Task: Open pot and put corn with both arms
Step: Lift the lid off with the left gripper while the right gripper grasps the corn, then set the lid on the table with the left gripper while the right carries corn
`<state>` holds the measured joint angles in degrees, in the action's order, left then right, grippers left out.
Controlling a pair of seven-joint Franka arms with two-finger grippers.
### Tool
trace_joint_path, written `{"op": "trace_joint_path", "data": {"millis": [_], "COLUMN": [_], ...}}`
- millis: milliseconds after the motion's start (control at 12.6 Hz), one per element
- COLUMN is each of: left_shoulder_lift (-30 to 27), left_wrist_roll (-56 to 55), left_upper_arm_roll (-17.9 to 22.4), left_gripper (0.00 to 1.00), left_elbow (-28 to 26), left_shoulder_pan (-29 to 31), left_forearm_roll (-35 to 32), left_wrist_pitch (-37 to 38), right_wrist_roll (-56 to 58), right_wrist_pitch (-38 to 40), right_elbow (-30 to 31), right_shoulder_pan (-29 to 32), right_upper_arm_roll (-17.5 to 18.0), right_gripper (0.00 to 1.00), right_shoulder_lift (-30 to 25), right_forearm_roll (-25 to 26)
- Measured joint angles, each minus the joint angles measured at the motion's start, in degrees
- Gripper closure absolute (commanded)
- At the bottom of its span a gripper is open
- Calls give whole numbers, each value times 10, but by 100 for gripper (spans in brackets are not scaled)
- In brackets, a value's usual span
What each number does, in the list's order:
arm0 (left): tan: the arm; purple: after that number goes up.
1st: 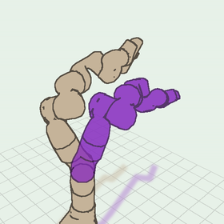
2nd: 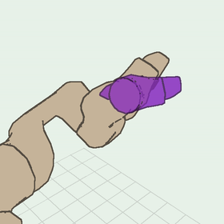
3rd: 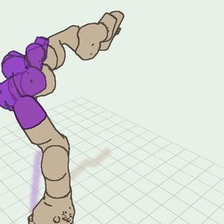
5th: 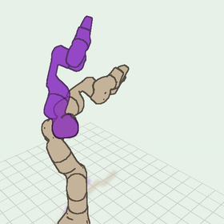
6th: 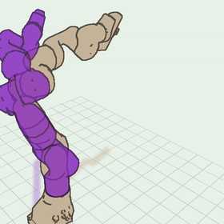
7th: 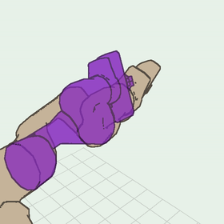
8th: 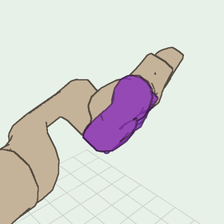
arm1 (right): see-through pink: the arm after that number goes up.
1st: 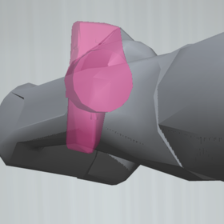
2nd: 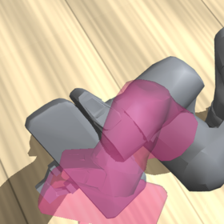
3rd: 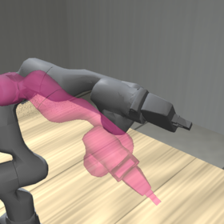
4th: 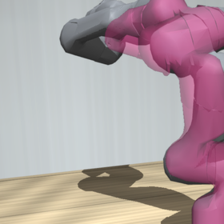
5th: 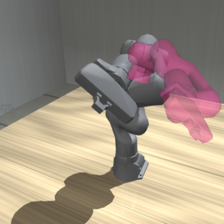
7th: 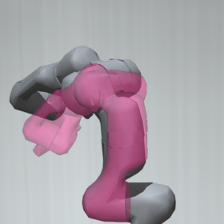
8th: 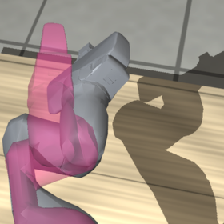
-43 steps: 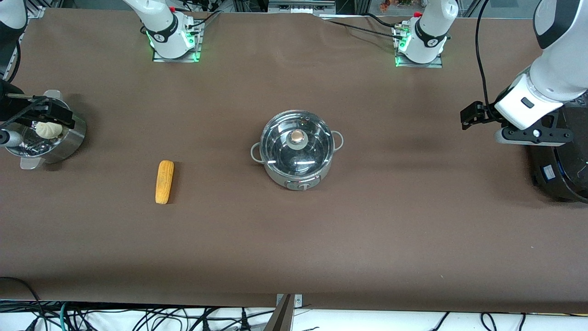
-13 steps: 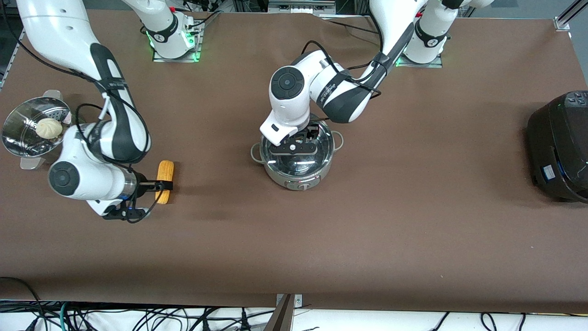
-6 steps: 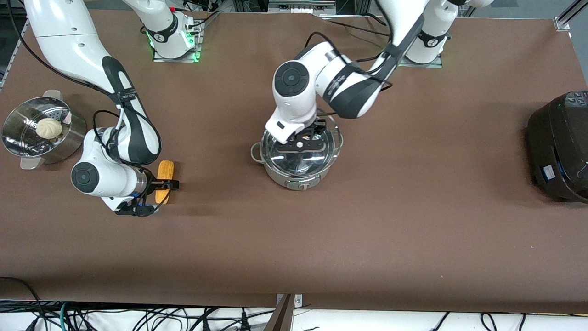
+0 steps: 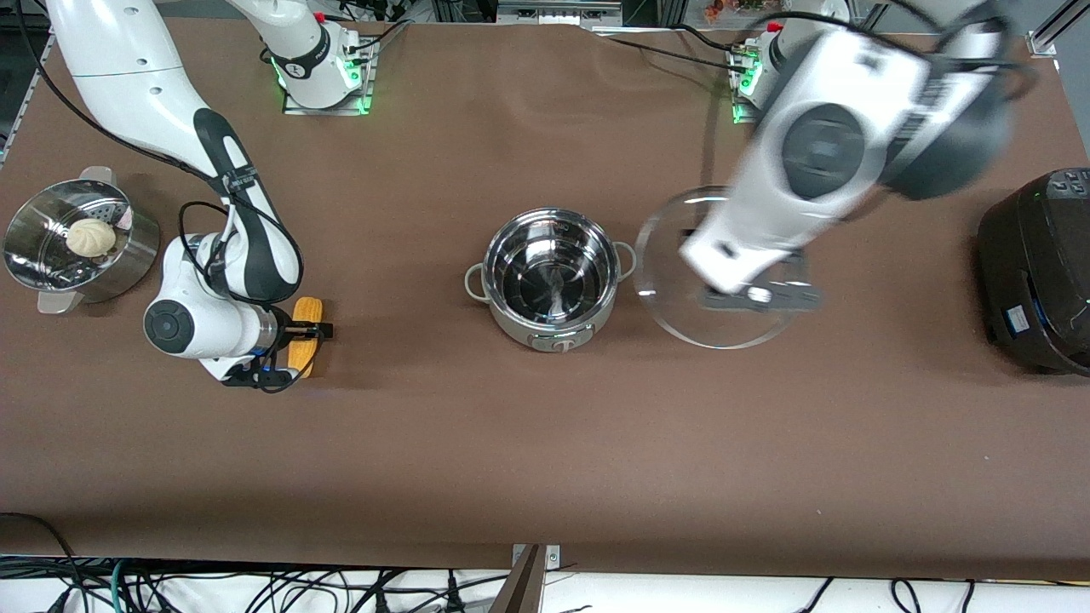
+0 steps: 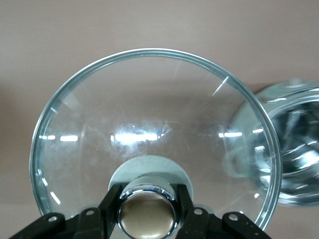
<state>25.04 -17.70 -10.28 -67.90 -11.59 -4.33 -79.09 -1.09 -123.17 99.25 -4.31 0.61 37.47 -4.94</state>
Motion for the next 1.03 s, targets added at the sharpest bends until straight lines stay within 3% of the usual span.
{"op": "trace_joint_path", "data": {"millis": [239,477,557,636,716,875,1034], "left_shoulder_lift": [-13,-2,8,22,37,41,0], "left_wrist_roll": [170,219,219,218,218,219,219], "left_upper_arm_roll": [1,0,0,0,-1,-5,-16], "left_gripper": [100,100,95,53,1,0,0], "left_elbow": [-75,-263,-326,-376,-414,-431,-413], "left_shoulder_pan": [119,177,180,182,187,201,207], "left_forearm_roll": [-13,-21,-36,-54,-65,-68,-67], "left_wrist_pitch": [-48,-292,-378,-453,-513,-541,-472], "right_wrist_roll": [0,0,-3,-15,-43,-147,-250], "right_wrist_pitch": [1,20,48,83,124,185,189], "right_elbow": [0,-5,-13,-22,-36,-73,-106], "right_shoulder_pan": [0,-1,-1,-2,-3,-6,-34], "right_upper_arm_roll": [0,4,14,30,59,146,223], "right_gripper": [100,100,100,100,100,100,100], "right_shoulder_lift": [-3,-23,-45,-78,-118,-183,-197], "right_forearm_roll": [0,0,-1,-3,-6,-9,-6]}}
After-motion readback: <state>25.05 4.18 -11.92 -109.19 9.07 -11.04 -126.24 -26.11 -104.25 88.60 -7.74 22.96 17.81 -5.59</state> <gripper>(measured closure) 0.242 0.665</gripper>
